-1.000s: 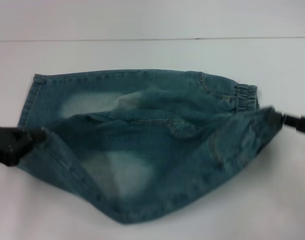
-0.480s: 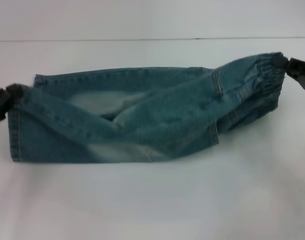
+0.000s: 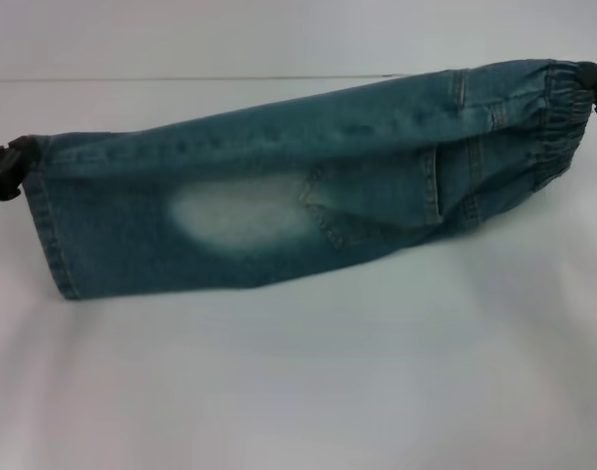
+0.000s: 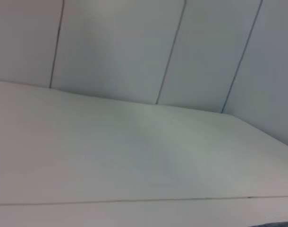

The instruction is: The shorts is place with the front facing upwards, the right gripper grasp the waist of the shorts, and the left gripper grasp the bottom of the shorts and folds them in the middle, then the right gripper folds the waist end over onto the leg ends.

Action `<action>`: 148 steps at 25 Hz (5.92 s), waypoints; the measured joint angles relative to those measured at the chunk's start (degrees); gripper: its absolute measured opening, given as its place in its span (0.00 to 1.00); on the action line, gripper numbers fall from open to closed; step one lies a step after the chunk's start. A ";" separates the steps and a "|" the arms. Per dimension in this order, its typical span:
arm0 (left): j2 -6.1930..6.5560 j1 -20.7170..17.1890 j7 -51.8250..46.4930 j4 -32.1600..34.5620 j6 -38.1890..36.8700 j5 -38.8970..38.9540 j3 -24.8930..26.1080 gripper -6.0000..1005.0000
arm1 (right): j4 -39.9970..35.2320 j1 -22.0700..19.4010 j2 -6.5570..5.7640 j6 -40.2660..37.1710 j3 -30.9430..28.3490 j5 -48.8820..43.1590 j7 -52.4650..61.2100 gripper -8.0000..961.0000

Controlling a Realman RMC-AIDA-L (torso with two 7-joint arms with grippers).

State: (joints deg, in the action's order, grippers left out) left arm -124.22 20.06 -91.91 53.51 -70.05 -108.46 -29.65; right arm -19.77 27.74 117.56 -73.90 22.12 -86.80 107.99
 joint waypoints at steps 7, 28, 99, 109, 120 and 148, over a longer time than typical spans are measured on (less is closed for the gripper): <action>0.01 2.65 2.19 -3.05 3.19 0.16 -0.46 0.02 | 0.47 1.10 0.12 3.81 0.20 0.32 0.44 0.06; -0.09 10.19 8.82 -13.47 19.71 1.33 -2.85 0.12 | 0.22 7.24 1.81 23.70 0.28 2.00 -8.71 0.22; -0.40 9.48 32.25 -30.82 -6.38 21.94 -4.98 0.59 | -7.94 5.41 -3.96 11.42 14.25 -25.02 8.07 0.10; -0.41 12.90 37.36 -40.13 -5.98 24.80 -4.60 0.57 | -12.50 3.83 -3.47 1.37 13.69 -24.94 14.01 0.10; -0.40 15.71 57.53 -55.50 -4.67 32.08 0.80 0.43 | -16.04 1.88 -4.23 -11.27 8.60 -24.81 17.42 0.10; -0.41 19.38 91.13 -73.08 5.64 27.05 8.24 0.01 | -21.66 22.68 -3.81 -15.12 17.06 -19.41 24.79 0.09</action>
State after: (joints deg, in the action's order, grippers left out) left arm -124.63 39.43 -0.78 -19.58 -64.42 -81.41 -21.41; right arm -41.43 50.43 113.75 -89.02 39.17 -106.21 132.77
